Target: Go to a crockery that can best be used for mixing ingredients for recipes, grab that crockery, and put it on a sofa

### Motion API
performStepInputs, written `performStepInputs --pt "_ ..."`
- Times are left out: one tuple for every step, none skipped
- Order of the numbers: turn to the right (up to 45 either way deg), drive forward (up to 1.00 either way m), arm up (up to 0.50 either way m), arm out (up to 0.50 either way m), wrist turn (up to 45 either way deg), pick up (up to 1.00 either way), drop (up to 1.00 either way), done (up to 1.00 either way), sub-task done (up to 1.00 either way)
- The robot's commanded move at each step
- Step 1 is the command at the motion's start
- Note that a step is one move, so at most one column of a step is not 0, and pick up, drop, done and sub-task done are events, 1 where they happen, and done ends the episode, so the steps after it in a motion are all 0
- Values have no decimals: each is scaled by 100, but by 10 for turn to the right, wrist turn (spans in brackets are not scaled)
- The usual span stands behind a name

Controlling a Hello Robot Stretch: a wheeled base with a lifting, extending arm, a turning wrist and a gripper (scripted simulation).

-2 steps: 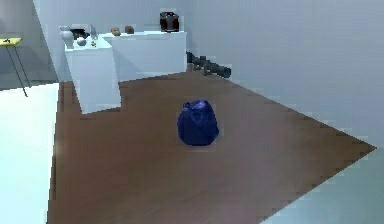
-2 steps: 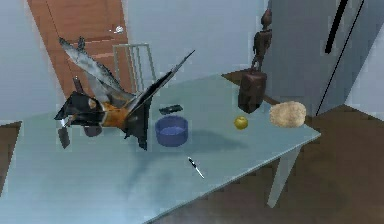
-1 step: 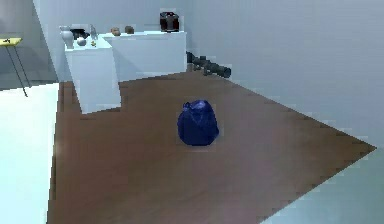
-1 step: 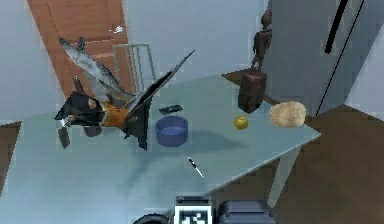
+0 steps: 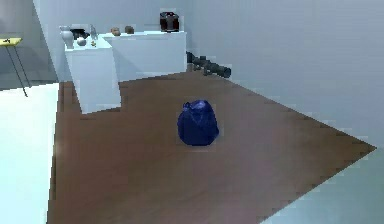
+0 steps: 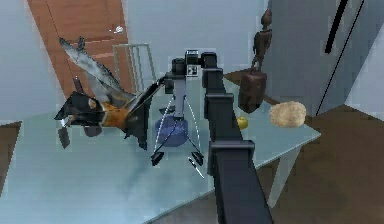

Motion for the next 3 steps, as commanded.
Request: performStepInputs --pt "0 0 0 0 450 0 0 0 0" --pt "0 0 0 0 450 0 0 0 0" --pt "0 0 0 0 450 0 0 0 0"
